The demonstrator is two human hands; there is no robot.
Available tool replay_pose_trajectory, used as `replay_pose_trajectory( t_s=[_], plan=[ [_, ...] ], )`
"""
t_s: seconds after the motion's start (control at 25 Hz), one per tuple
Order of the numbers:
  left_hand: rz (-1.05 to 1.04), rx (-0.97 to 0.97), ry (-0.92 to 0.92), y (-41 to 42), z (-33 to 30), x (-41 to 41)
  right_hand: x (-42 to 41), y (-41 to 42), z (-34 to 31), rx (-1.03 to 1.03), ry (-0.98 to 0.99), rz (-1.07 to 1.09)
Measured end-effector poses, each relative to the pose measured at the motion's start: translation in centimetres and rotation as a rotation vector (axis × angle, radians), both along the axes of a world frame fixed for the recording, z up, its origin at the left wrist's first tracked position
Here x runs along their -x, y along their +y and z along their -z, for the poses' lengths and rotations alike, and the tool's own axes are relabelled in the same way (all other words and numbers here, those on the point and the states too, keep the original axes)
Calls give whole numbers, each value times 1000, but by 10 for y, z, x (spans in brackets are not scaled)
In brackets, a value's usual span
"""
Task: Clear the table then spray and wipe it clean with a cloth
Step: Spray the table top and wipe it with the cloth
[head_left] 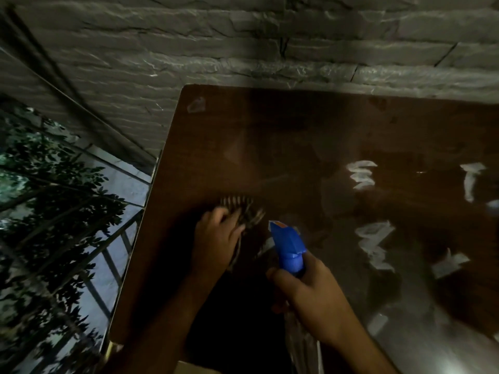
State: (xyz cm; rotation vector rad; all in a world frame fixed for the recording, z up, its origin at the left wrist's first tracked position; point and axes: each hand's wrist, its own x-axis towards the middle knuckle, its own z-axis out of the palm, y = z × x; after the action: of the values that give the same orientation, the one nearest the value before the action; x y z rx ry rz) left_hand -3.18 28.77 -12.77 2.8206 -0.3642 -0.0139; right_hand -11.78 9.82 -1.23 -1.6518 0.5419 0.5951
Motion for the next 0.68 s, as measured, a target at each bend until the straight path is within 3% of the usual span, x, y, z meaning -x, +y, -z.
replay_pose_trajectory(
  t_s=[0.12,0.24,0.36,0.56,0.68],
  plan=[
    [-134,-8,48,44,-10,51,-3,-9,5,-52,31,38],
    [-272,-69,2,44,1,-31,-12,-9,11,-60,17,27],
    [-225,-24,-71,14,6,-117,-27,0,16,-46,-29,25],
    [-92,-43,34,42,-9,6,-53,12,4,-57,-5,50],
    [-182,-63,-36,98,-2,-53,-80,16,3,-68,-32,75]
  ],
)
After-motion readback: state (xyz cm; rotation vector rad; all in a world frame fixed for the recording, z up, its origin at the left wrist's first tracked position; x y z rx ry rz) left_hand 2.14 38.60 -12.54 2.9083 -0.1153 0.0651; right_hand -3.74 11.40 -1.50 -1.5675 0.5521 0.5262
